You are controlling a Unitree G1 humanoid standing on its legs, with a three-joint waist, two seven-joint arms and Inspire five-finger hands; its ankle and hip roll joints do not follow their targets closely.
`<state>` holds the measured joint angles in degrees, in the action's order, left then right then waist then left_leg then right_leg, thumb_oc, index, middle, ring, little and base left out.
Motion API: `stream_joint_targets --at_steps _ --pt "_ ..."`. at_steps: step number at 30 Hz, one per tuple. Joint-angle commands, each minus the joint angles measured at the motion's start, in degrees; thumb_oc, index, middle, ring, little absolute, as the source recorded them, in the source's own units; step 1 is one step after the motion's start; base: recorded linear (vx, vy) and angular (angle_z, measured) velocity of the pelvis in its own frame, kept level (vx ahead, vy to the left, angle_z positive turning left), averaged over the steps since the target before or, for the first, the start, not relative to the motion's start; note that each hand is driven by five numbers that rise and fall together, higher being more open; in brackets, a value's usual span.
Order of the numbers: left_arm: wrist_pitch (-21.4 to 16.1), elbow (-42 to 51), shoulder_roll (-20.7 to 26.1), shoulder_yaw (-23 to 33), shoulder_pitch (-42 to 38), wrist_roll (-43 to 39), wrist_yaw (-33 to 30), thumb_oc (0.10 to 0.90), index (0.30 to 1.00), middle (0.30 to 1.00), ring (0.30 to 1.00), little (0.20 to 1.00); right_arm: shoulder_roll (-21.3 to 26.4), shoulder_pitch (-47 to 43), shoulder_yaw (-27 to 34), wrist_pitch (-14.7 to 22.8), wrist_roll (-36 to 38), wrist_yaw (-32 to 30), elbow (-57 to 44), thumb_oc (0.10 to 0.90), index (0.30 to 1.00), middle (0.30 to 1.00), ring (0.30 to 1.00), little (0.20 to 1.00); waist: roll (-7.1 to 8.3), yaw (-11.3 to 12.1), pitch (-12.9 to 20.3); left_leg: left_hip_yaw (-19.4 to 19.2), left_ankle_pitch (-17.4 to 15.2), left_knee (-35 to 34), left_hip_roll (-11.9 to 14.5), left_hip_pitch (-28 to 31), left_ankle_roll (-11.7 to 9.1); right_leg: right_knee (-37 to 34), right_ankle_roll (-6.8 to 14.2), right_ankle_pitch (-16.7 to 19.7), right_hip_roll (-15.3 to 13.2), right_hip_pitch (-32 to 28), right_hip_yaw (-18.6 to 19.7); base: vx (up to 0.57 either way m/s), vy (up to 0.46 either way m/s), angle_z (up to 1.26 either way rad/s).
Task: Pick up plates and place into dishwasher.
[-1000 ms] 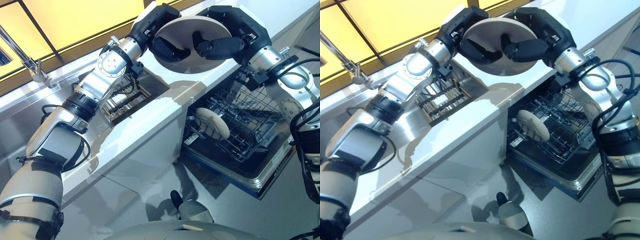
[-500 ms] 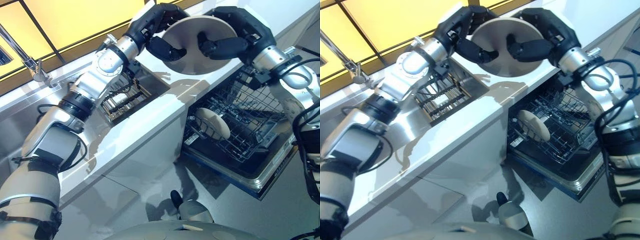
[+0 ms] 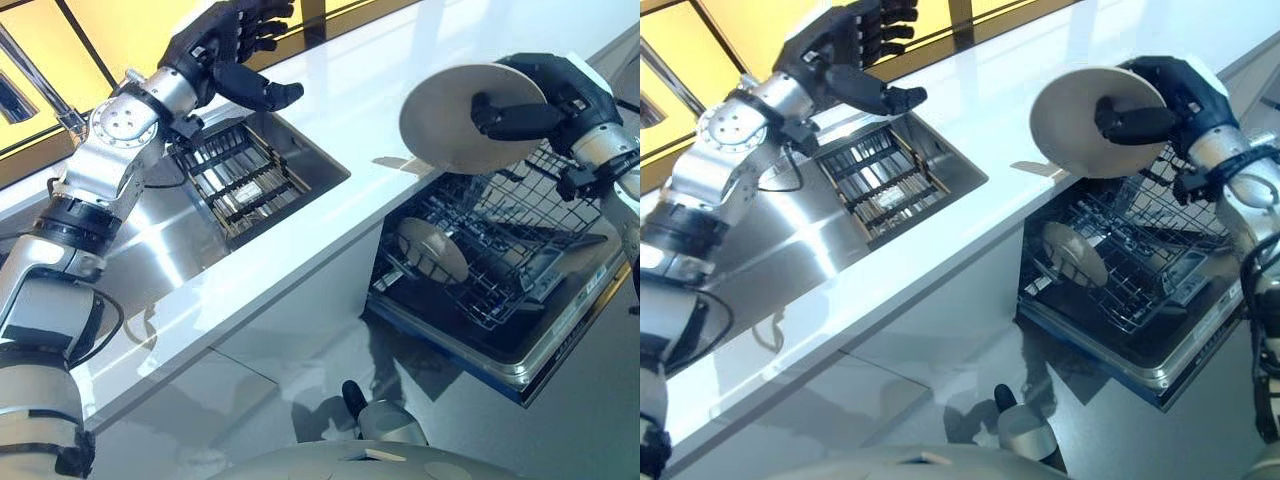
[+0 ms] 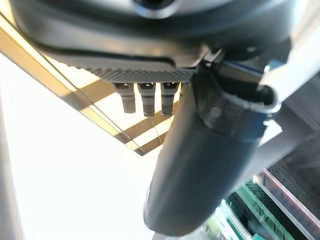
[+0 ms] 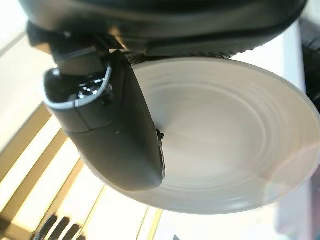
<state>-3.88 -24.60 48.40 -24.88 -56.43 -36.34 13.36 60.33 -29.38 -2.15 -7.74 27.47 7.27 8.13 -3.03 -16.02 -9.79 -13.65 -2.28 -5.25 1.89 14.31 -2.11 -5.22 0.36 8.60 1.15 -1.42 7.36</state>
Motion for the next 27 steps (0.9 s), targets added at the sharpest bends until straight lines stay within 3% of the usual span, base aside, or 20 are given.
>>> stream_joint_targets --at_steps 1,6,8,17,23,27 --pt "-4.7 -2.5 4.3 4.3 -1.2 -1.9 -1.8 0.800 0.900 0.900 0.900 0.900 5.1 -3.0 6.6 8.6 -2.8 -6.5 -0.2 0.100 0.300 0.300 0.300 0.200 1.46 1.2 9.4 2.2 2.0 0.3 -0.6 -3.9 2.0 0.3 3.6 -3.1 0.3 -3.5 -0.6 0.00 0.000 0.00" --pt "-5.4 -1.1 6.3 8.0 3.8 1.0 -2.4 0.800 0.900 0.900 0.900 0.900 8.3 2.5 13.4 10.2 -8.2 -11.5 0.0 0.100 0.300 0.300 0.300 0.200 1.60 0.9 9.2 2.4 1.8 0.3 -0.8 -4.0 2.1 0.3 3.6 -3.1 0.5 -3.4 -0.2 0.01 -0.005 0.01" --pt "-5.6 0.4 7.3 12.0 8.5 2.5 -3.4 0.800 0.900 0.900 0.900 0.900 10.2 8.2 20.6 11.2 -9.5 -13.7 0.2 0.100 0.300 0.300 0.300 0.200 1.77 0.5 8.9 2.7 1.7 0.3 -0.8 -4.0 2.1 0.4 3.6 -3.1 0.7 -3.3 0.1 0.03 -0.011 -0.01" --pt "-6.0 1.6 8.6 17.1 15.8 4.8 -4.4 0.800 0.900 0.900 0.900 0.900 13.7 22.3 34.6 11.1 -16.6 -16.5 2.4 0.100 0.300 0.300 0.300 0.200 2.29 -0.5 8.5 2.0 1.8 0.3 -0.6 -4.2 2.0 0.5 3.7 -2.8 0.9 -2.8 0.3 0.00 -0.001 0.00" --pt "-6.5 3.5 7.9 16.9 17.3 4.1 -5.0 0.800 0.900 0.900 0.900 0.900 14.5 26.6 37.1 10.7 -19.9 -13.4 4.1 0.100 0.300 0.300 0.300 0.200 2.59 -0.5 8.0 1.9 2.0 0.3 -0.5 -4.3 2.0 0.7 3.7 -2.7 0.9 -2.7 0.2 0.01 -0.002 -0.03" --pt "-3.6 8.4 5.4 16.3 18.5 3.2 -6.9 0.800 0.900 0.900 0.900 0.900 12.1 26.1 32.0 9.4 -26.9 -9.7 4.2 0.100 0.300 0.300 0.300 0.200 2.67 0.1 7.4 1.9 2.2 0.3 -0.5 -4.3 2.2 0.9 3.7 -2.7 0.8 -2.6 -0.1 0.00 0.000 -0.03"
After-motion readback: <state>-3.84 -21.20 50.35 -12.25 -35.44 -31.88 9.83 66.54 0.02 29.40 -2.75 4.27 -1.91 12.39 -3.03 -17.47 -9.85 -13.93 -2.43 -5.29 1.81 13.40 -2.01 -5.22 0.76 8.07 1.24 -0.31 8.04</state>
